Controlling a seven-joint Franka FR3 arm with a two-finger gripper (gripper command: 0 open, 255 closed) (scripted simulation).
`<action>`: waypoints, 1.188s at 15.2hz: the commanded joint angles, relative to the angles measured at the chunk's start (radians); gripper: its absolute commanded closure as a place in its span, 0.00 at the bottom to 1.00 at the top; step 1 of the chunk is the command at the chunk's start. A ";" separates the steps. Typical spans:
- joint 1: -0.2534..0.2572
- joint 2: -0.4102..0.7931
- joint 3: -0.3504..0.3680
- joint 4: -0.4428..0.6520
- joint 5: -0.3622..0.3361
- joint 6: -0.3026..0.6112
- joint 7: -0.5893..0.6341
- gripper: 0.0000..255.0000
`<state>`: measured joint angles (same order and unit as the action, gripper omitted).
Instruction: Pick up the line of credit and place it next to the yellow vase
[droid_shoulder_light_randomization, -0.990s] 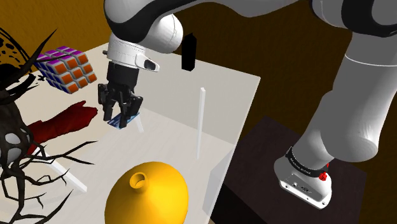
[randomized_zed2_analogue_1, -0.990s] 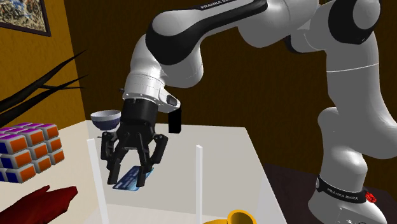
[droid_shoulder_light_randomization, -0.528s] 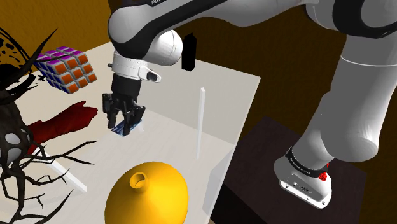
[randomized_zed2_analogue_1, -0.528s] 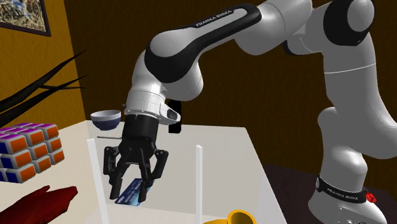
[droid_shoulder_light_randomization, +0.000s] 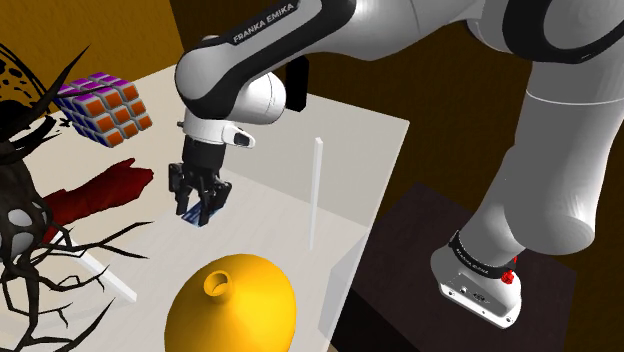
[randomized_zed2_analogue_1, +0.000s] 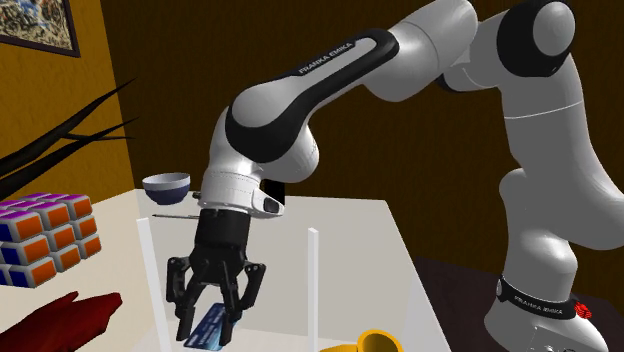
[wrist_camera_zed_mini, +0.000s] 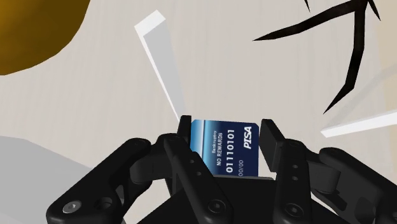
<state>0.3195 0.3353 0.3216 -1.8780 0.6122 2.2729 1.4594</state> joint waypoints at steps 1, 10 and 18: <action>0.001 0.014 0.001 -0.009 0.006 0.021 -0.014 1.00; 0.002 0.032 0.003 -0.016 0.011 0.043 -0.029 1.00; -0.008 0.011 -0.002 -0.016 0.009 0.017 -0.027 0.00</action>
<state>0.3166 0.3582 0.3222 -1.8942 0.6224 2.3042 1.4309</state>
